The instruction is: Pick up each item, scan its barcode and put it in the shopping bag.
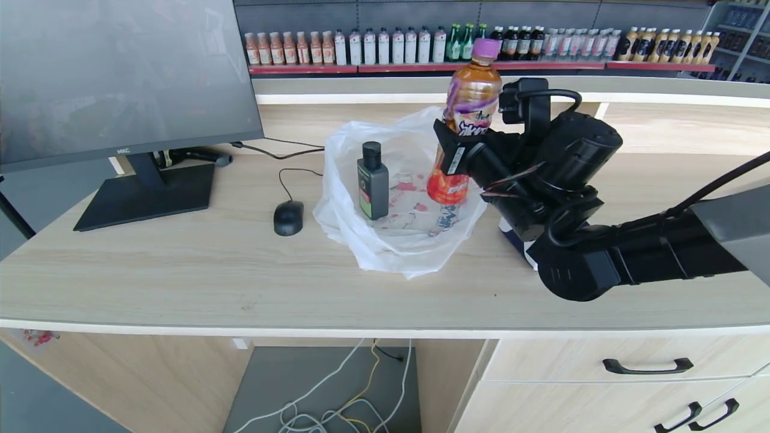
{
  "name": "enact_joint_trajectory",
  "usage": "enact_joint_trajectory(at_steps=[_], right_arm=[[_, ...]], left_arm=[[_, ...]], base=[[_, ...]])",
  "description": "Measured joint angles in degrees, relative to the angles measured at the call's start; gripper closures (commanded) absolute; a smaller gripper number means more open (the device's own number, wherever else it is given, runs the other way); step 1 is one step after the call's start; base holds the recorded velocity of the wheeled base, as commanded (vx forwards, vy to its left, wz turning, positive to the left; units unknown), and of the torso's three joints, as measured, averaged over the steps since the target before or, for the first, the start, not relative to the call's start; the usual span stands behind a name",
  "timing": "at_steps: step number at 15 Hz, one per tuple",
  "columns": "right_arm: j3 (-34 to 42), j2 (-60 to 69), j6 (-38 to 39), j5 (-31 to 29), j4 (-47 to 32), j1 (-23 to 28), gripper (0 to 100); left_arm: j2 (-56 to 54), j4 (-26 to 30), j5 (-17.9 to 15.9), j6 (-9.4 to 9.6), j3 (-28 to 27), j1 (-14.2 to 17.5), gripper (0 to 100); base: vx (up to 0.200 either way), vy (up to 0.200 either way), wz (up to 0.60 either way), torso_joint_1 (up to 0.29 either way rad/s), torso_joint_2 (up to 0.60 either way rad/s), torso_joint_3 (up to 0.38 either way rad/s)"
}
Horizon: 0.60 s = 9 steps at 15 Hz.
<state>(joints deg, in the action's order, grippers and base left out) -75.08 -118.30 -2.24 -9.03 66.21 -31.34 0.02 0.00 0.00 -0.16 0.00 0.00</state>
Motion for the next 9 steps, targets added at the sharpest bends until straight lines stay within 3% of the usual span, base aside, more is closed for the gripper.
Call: enact_joint_trajectory(at_steps=[9], right_arm=[[-3.8, -7.4, -0.2, 0.1, 0.3, 0.2, 100]], left_arm=[[0.0, 0.0, 0.0, 0.00, 0.0, 0.0, 0]], base=[[0.000, 0.000, 0.00, 0.000, 0.00, 0.000]])
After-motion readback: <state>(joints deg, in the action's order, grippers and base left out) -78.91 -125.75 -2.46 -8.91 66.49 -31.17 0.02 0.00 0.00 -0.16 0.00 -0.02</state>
